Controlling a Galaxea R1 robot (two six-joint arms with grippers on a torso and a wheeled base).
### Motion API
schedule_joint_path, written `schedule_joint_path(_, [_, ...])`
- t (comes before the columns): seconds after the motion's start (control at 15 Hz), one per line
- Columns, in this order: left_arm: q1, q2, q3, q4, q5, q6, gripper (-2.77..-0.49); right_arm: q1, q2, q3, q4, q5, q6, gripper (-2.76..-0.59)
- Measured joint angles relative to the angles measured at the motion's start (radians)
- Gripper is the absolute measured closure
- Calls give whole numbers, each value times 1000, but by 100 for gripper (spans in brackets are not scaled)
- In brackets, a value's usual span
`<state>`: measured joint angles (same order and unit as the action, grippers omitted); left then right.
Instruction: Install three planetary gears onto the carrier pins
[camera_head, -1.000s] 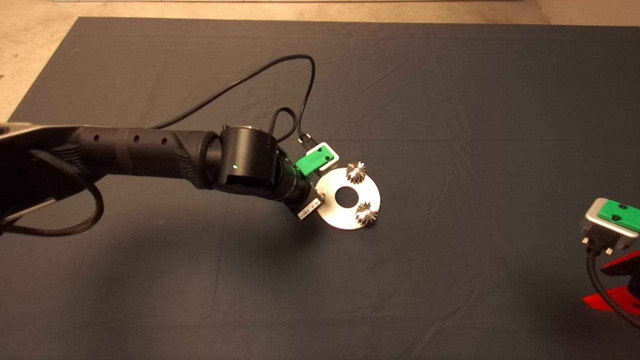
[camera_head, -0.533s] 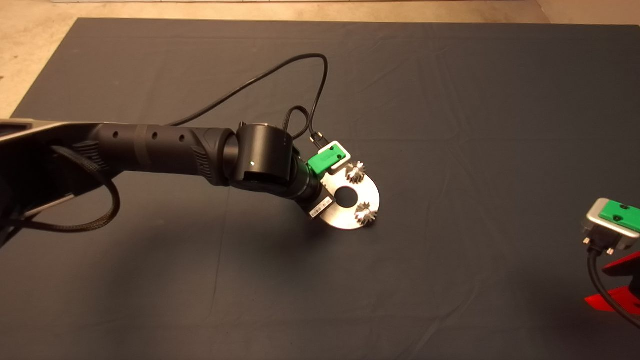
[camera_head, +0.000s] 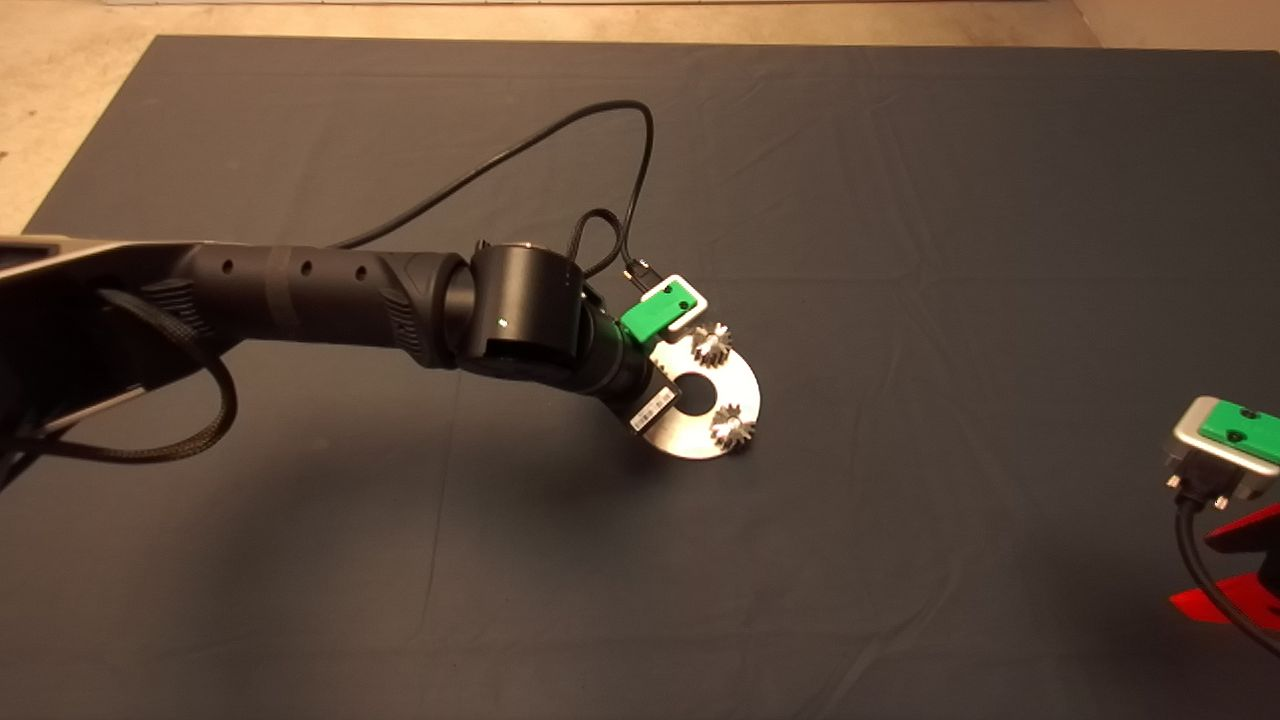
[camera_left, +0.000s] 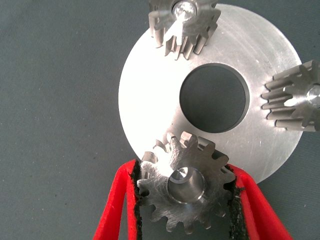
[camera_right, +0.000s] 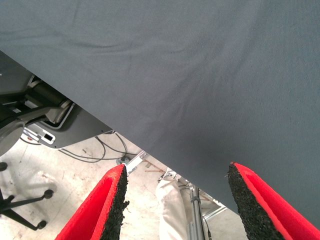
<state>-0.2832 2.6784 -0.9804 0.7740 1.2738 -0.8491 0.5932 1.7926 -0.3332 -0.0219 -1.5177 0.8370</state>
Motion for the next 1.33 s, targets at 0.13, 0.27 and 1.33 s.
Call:
schedule_joint_path(0.13, [0, 0, 0, -4, 0, 0, -76, 1, 0, 0, 0, 0, 0, -147])
schedule_joint_path(0.27, [0, -4, 0, -6, -5, 0, -76, 4, 0, 0, 0, 0, 0, -147])
schedule_joint_path(1.33, [1, -22, -18, -8, -97, -5, -75, 22, -8, 0, 1, 0, 0, -147])
